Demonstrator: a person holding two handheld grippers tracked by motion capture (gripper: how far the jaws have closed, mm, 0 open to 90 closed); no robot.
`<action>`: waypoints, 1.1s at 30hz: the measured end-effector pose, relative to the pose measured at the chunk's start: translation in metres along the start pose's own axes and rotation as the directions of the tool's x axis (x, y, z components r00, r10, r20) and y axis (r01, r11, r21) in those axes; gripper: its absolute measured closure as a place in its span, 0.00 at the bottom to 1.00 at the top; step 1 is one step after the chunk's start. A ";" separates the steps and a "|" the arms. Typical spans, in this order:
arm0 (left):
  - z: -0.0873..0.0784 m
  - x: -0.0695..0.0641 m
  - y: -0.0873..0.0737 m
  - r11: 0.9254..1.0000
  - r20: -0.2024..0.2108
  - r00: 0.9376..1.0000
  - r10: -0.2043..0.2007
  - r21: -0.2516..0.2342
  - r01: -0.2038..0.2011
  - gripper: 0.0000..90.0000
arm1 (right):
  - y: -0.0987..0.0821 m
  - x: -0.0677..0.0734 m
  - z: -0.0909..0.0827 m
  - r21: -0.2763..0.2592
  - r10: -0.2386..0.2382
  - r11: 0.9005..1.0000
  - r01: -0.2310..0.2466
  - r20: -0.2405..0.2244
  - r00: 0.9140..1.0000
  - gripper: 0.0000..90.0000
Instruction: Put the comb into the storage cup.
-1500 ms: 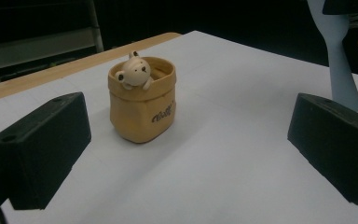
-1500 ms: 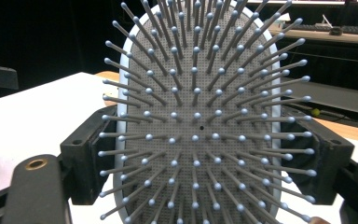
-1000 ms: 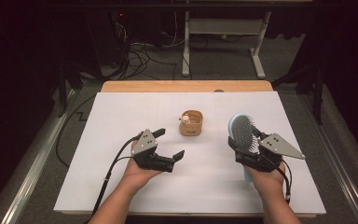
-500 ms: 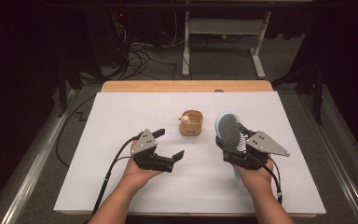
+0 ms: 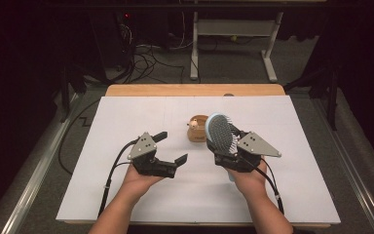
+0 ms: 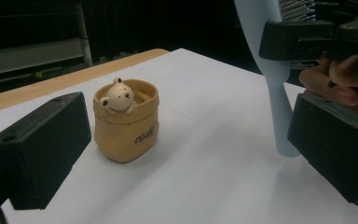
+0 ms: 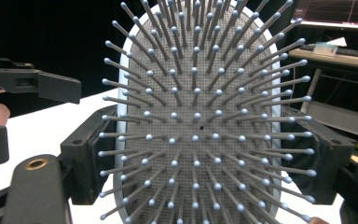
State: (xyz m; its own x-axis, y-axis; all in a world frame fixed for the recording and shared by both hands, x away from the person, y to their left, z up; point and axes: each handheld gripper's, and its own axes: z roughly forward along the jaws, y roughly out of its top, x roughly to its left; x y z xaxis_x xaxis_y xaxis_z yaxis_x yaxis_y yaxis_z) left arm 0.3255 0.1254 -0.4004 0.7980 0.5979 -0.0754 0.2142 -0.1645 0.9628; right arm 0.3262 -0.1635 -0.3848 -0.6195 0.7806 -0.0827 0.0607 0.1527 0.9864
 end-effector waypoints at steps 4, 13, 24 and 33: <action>-0.003 -0.001 0.004 1.000 -0.001 1.000 0.005 -0.007 -0.005 0.00 | 0.003 0.006 0.007 -0.008 -0.004 1.000 0.004 -0.015 1.000 0.23; -0.007 0.001 0.006 1.000 -0.008 1.000 0.001 -0.007 -0.001 0.00 | 0.005 0.011 0.018 -0.014 -0.022 1.000 0.021 -0.015 1.000 0.23; -0.005 -0.001 0.004 1.000 -0.015 1.000 0.003 0.017 -0.003 0.00 | -0.003 0.008 0.012 -0.004 0.013 1.000 -0.013 -0.019 1.000 0.23; -0.008 -0.005 0.015 1.000 -0.011 1.000 -0.009 0.016 0.009 0.00 | -0.006 0.012 0.010 -0.013 -0.008 1.000 0.008 -0.020 1.000 0.23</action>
State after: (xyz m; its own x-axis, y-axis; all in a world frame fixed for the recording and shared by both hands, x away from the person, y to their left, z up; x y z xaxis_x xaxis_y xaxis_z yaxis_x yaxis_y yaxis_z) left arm 0.3204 0.1264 -0.3837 0.7897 0.6081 -0.0813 0.2308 -0.1716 0.9578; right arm 0.3264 -0.1491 -0.3929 -0.6356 0.7670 -0.0881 0.0455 0.1511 0.9875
